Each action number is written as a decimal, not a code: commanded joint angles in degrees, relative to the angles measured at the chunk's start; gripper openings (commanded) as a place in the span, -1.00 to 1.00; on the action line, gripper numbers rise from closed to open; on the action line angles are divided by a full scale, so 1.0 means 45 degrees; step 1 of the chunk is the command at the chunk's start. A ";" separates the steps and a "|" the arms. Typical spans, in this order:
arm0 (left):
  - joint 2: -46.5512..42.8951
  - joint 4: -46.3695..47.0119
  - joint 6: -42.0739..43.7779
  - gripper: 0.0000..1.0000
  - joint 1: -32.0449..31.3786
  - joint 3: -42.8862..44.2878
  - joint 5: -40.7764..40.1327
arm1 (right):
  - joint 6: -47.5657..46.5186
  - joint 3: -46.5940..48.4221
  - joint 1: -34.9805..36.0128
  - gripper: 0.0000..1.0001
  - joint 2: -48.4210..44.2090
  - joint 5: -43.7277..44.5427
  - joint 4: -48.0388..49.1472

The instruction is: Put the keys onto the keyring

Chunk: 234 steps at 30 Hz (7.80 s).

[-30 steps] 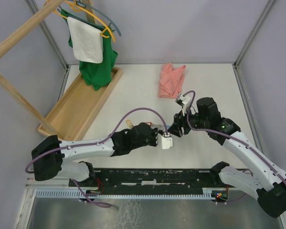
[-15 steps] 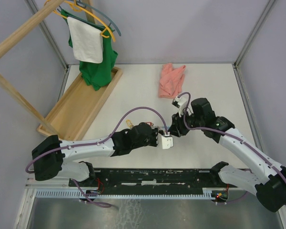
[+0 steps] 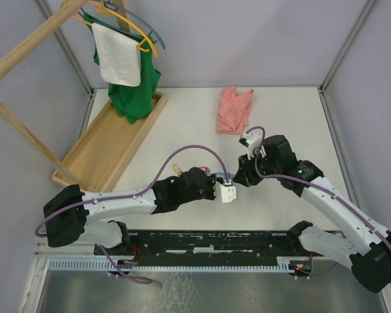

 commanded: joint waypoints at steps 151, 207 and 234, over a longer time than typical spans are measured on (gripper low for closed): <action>0.0197 1.1375 -0.6858 -0.17 0.3514 -0.3227 0.7938 | -0.4171 -0.1904 -0.0283 -0.98 -0.1661 -0.3840 0.5196; 0.0253 0.8533 -0.6679 -0.95 0.4372 -0.2173 1.0310 | -0.3717 -0.2771 -0.0286 -0.82 -0.2061 -0.4980 0.6295; -0.0018 -0.2025 -0.3108 -0.95 0.4164 0.2354 0.8523 | -0.6896 -0.0337 -0.0274 -0.07 -0.0987 -0.3579 0.2161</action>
